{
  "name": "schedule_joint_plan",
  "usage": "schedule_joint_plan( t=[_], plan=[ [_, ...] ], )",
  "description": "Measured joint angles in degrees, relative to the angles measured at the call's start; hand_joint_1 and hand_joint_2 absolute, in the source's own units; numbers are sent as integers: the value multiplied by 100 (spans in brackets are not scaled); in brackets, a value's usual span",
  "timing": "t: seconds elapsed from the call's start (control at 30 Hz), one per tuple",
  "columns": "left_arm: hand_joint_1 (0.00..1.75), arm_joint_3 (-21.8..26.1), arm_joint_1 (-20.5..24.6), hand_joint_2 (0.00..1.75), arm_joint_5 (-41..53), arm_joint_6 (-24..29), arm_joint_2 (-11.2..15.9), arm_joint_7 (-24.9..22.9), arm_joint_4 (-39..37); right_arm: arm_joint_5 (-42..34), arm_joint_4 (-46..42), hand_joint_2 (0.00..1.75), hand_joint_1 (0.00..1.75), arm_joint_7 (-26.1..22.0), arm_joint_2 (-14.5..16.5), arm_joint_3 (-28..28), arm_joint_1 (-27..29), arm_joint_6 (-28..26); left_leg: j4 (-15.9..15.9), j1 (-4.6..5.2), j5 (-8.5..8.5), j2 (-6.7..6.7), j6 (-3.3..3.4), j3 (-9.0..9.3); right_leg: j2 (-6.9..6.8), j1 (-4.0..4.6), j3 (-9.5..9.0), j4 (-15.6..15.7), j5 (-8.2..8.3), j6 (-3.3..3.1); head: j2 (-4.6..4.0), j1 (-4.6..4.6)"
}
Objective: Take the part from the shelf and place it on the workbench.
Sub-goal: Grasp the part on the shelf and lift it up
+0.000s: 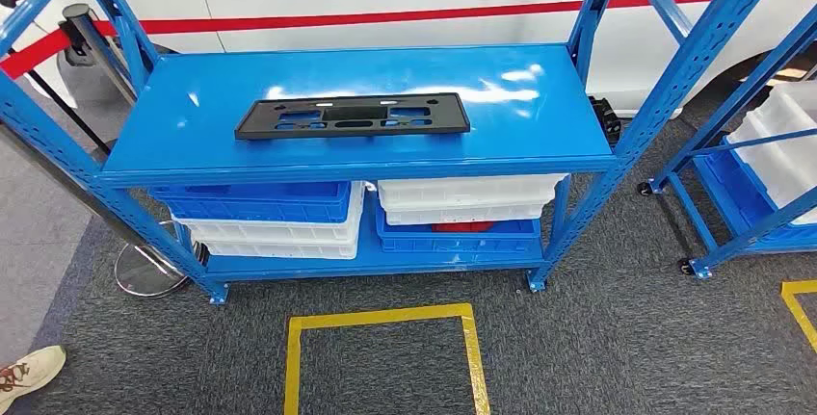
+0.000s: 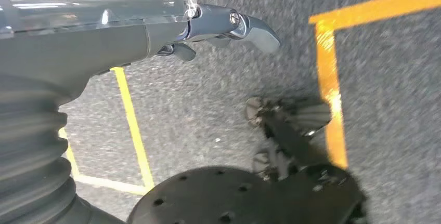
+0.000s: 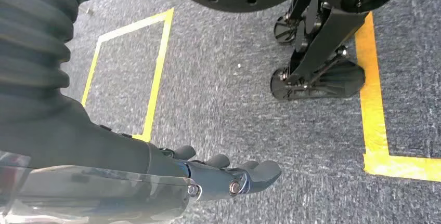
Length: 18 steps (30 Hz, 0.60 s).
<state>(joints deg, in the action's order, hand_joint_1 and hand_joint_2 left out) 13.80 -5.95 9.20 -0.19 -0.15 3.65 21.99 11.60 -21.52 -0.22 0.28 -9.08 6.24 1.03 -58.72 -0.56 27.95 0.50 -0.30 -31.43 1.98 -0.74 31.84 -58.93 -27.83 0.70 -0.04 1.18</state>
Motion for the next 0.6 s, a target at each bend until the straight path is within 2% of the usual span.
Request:
schedule_joint_plan(
  t=[0.13, 0.23, 0.27, 0.37, 0.43, 0.5, 0.57, 0.6],
  plan=[
    [0, 387, 69, 175, 303, 1, -5, 74, -33, 375, 62, 175, 0, -8, 25, -276, -66, 27, 0, 0, 0, 0, 0, 2, 0, 0, 2, 0, 0, 0, -1, 0],
    [0, 775, 132, 44, 585, 8, -13, 101, -74, 726, 119, 44, 0, -39, 49, -534, -132, 58, 0, 0, 0, 0, 0, 1, 0, 0, 2, 0, 0, 0, 0, 1],
    [0, 903, 153, 0, 678, 13, -16, 105, -89, 839, 137, 44, 0, -60, 57, -624, -157, 82, 0, 0, 0, 0, 0, 1, 0, 0, 2, 0, 0, 0, 0, 1],
    [0, 1291, 218, 0, 953, 34, -28, 114, -139, 1156, 193, 175, 0, -199, 89, -906, -240, 163, 0, 0, 0, 0, 0, -1, 0, 0, 2, 0, 0, 0, 0, 0],
    [0, 1549, 259, 0, 1123, 51, -39, 115, -169, 1340, 227, 87, 0, -342, 122, -1095, -306, 239, -15, 13, 7, 3, 25, -7, 0, -20, -1, 16, 8, 13, 0, 1],
    [0, 1795, 308, 0, 1287, 60, -46, 116, -196, 1477, 247, 0, 0, -513, 175, -1265, -384, 343, -13, 32, 4, 3, 82, -10, 1, -49, -11, 52, 28, 48, -1, 3],
    [0, 2035, 356, 0, 1457, 61, -63, 117, -222, 1527, 186, 0, 0, -706, 223, -1350, -449, 483, 119, -2, -67, -8, 140, 63, -30, -44, -28, 45, 15, 79, -1, 1],
    [0, 2150, 374, 0, 1540, 60, -78, 120, -237, 1511, 122, 0, 0, -805, 242, -1356, -479, 563, 198, -22, -109, -20, 164, 109, -60, -37, 12, -57, -60, 88, 0, -4]
  ],
)
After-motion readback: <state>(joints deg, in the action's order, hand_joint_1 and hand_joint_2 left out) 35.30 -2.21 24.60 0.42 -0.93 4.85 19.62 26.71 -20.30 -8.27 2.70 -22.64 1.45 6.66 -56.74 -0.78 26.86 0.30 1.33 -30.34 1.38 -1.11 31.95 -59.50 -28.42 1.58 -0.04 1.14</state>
